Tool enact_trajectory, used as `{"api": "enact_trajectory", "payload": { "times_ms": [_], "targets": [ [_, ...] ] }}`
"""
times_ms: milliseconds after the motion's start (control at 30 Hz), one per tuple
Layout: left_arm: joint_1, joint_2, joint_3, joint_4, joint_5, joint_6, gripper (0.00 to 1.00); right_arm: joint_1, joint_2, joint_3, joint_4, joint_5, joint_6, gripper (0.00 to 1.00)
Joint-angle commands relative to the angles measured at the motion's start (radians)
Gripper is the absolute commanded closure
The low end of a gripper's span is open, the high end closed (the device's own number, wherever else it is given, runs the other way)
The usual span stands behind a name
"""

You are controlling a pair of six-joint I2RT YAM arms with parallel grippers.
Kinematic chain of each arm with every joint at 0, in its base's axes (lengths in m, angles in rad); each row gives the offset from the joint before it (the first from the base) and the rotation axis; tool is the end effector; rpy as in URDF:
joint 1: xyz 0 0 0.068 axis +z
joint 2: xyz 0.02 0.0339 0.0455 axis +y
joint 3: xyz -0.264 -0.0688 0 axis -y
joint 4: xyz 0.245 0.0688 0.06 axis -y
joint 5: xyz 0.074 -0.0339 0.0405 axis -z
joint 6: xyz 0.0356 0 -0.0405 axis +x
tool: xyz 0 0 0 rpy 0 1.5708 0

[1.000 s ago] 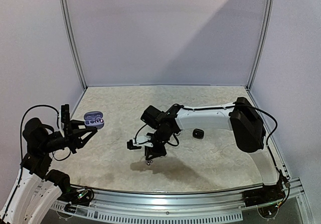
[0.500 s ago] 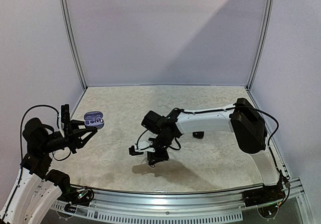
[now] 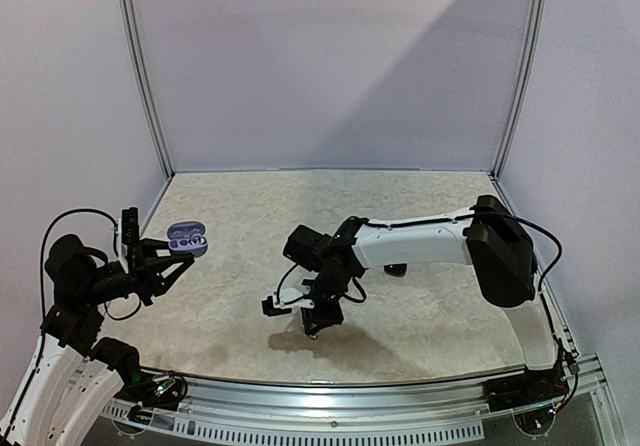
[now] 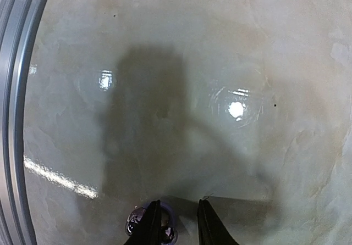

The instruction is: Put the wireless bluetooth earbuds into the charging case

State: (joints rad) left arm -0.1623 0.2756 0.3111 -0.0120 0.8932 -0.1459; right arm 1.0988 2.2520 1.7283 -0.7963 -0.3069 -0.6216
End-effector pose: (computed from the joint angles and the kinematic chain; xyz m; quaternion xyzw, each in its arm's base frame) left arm 0.0991 -0.0443 0.2563 0.3141 0.6277 -0.3972 0.5912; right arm 0.1974 0.4103 0.1435 -0.7557 0.6251 0.1766 0.0843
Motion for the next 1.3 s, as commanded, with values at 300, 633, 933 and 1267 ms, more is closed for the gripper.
{"api": "enact_trajectory", "payload": {
  "times_ms": [300,633,933,1267],
  "targets": [
    [0.011,0.001,-0.017,0.015,0.006,0.009,1.0,0.004,0.071,0.188,-0.339,0.121,0.224,0.79],
    [0.009,-0.002,-0.019,0.015,0.006,0.009,1.0,0.002,0.122,0.297,-0.322,0.125,0.344,0.78],
    [0.008,-0.004,-0.021,0.018,0.006,0.008,1.0,0.002,0.142,0.32,-0.316,0.109,0.43,0.76],
    [0.008,-0.005,-0.02,0.015,0.006,0.007,1.0,0.003,0.194,0.302,-0.358,0.125,0.457,0.75]
  ]
}}
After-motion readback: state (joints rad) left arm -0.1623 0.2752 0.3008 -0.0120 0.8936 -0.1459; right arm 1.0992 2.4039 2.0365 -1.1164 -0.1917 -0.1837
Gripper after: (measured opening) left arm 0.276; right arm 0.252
